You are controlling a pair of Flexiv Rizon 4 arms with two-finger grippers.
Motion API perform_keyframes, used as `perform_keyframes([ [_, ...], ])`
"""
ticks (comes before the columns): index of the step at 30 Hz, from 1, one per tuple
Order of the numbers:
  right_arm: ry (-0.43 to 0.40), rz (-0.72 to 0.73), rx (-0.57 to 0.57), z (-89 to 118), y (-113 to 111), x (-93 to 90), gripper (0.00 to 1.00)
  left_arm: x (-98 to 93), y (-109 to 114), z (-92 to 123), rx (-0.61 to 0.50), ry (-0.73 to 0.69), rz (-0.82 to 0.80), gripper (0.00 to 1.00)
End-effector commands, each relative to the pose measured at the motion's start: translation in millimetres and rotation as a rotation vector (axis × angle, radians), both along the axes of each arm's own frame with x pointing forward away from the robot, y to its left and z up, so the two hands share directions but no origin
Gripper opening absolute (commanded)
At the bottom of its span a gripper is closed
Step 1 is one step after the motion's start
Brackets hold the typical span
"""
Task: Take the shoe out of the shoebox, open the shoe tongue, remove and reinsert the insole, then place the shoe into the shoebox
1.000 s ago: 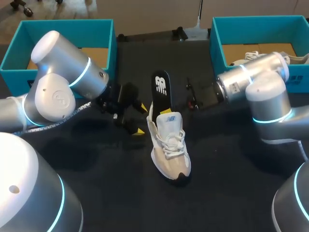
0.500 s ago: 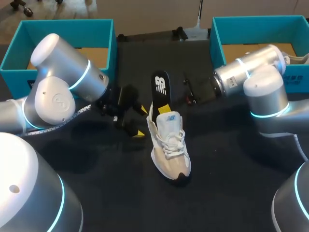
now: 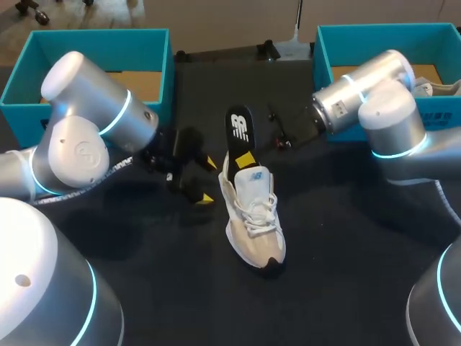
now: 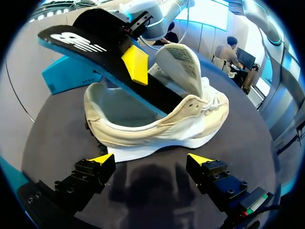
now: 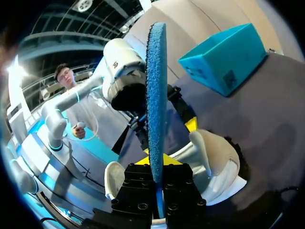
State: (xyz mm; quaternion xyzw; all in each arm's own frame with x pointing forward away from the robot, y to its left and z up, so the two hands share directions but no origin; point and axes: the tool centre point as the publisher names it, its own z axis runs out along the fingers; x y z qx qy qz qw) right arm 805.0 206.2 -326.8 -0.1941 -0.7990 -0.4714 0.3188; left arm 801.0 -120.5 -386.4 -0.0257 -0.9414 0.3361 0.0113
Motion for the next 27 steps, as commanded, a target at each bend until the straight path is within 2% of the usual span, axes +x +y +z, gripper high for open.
perform_keyframes([
  [1,0.026,0.008,-0.017,-7.5,1.0,-4.1,0.0,2.1,2.7,3.4,0.002,-0.007,0.008,1.0],
  [11,0.082,-0.011,-0.023,-17.6,-2.3,-19.4,0.0,8.8,5.0,5.4,0.011,-0.008,0.015,1.0],
  [18,0.09,-0.017,-0.025,-17.4,-3.0,-20.9,0.0,8.8,5.0,5.4,0.011,-0.008,0.015,1.0],
  [21,0.076,-0.019,-0.031,-12.3,-2.9,-18.4,0.14,8.8,5.0,5.4,0.011,-0.008,0.015,1.0],
  [23,0.061,-0.018,-0.039,-6.6,-2.4,-16.1,0.29,8.8,5.0,5.4,0.011,-0.008,0.015,1.0],
  [27,0.041,-0.012,-0.048,2.6,-1.3,-12.9,0.38,8.8,5.0,5.4,0.011,-0.008,0.015,1.0],
])
